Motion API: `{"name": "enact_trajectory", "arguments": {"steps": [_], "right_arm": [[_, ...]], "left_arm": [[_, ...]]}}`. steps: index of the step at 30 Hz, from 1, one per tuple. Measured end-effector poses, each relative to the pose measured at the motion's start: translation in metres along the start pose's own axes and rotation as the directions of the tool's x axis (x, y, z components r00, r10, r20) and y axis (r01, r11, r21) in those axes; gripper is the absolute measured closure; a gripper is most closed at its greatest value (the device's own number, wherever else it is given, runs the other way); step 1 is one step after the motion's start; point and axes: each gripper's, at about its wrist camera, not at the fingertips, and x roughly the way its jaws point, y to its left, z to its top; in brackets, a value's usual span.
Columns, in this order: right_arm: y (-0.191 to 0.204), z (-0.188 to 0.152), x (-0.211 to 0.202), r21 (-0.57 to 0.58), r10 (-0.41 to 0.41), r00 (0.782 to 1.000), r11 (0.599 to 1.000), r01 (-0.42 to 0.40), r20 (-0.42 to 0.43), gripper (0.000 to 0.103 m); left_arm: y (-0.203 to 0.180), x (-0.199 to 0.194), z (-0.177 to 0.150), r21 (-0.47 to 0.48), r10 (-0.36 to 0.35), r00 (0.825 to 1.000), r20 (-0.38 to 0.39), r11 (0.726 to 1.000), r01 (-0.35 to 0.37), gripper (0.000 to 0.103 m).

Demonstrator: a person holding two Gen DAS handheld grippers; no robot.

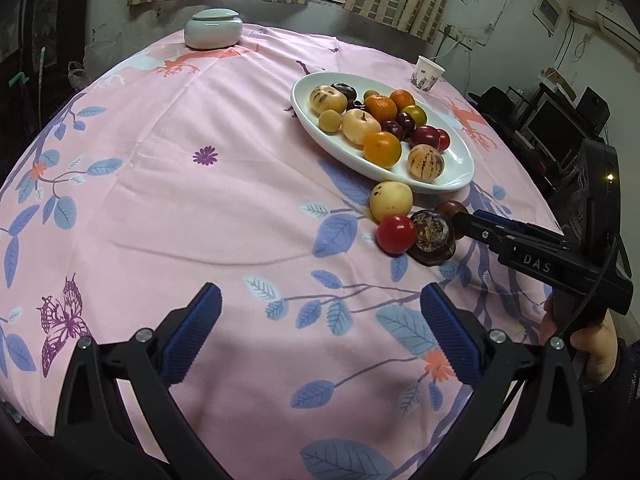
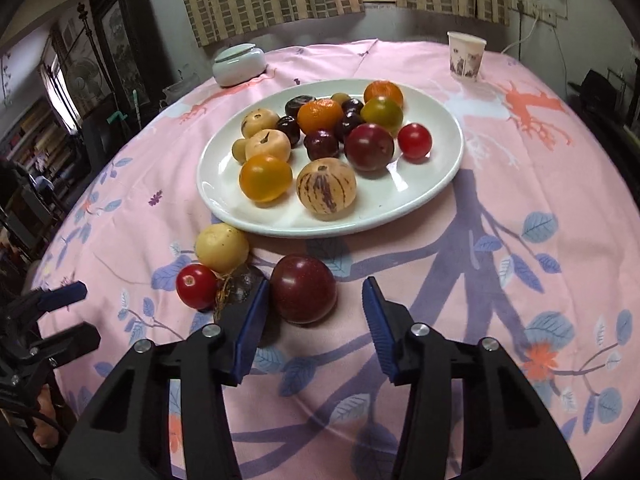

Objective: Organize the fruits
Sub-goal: 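Grasp a dark red plum with the right tool while the left tool grasps a red tomato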

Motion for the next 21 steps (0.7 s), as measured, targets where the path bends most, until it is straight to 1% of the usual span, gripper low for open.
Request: {"name": "enact_trajectory", "arguments": {"steps": [2, 3, 4, 5, 7, 9, 11, 14, 17, 18, 19, 20, 21], "right_arm": [[-0.001, 0.001, 0.004, 0.017, 0.025, 1.0, 1.0, -0.025, -0.009, 0.054], [-0.001, 0.0, 0.007, 0.027, 0.047, 0.999, 0.999, -0.046, -0.016, 0.059], [0.0, 0.0, 0.008, 0.033, 0.077, 0.997, 0.997, -0.076, -0.024, 0.066], [0.002, 0.0, 0.008, 0.034, 0.08, 0.997, 0.996, -0.079, -0.022, 0.066], [0.008, -0.002, 0.0, 0.002, 0.046, 0.999, 0.999, -0.046, -0.005, 0.066], [0.01, -0.004, -0.012, -0.01, 0.027, 1.0, 1.0, -0.027, 0.012, 0.066], [0.01, -0.009, -0.028, -0.008, 0.014, 0.999, 1.0, -0.014, 0.033, 0.066], [0.006, -0.019, -0.048, 0.002, 0.019, 0.998, 1.0, -0.019, 0.054, 0.066], [0.0, -0.029, -0.057, 0.021, 0.028, 0.998, 0.999, -0.029, 0.048, 0.066], [-0.003, -0.031, -0.06, 0.028, 0.031, 0.998, 0.999, -0.033, 0.046, 0.066], [-0.005, -0.032, -0.063, 0.034, 0.033, 0.998, 0.999, -0.035, 0.048, 0.066], [-0.007, -0.033, -0.065, 0.039, 0.035, 0.998, 0.999, -0.037, 0.052, 0.066], [-0.009, -0.034, -0.068, 0.046, 0.041, 0.997, 0.998, -0.044, 0.059, 0.066]], "left_arm": [[-0.002, 0.002, 0.0, 0.0, -0.008, 1.0, -0.006, 1.0, 0.008, 0.002], [-0.002, 0.003, 0.0, 0.001, -0.011, 1.0, -0.009, 1.0, 0.011, 0.002], [-0.003, 0.004, 0.001, 0.002, -0.014, 1.0, -0.011, 1.0, 0.014, 0.002], [-0.004, 0.005, 0.001, 0.004, -0.014, 1.0, -0.013, 1.0, 0.014, 0.002], [-0.005, 0.007, 0.002, 0.008, -0.012, 1.0, -0.018, 1.0, 0.012, 0.002], [-0.006, 0.011, 0.005, 0.006, -0.008, 1.0, -0.024, 1.0, 0.008, 0.002], [-0.008, 0.017, 0.009, 0.015, 0.012, 1.0, -0.023, 1.0, -0.011, 0.002], [-0.013, 0.027, 0.015, 0.033, 0.041, 0.999, -0.032, 0.999, -0.04, 0.003], [-0.016, 0.038, 0.018, 0.039, 0.048, 0.998, -0.043, 0.998, -0.046, 0.003], [-0.018, 0.041, 0.019, 0.045, 0.049, 0.998, -0.048, 0.998, -0.046, 0.005], [-0.02, 0.045, 0.019, 0.055, 0.051, 0.997, -0.057, 0.997, -0.048, 0.012], [-0.022, 0.049, 0.019, 0.065, 0.048, 0.996, -0.072, 0.997, -0.043, 0.023], [-0.024, 0.054, 0.018, 0.073, 0.04, 0.995, -0.091, 0.997, -0.033, 0.029]]}}
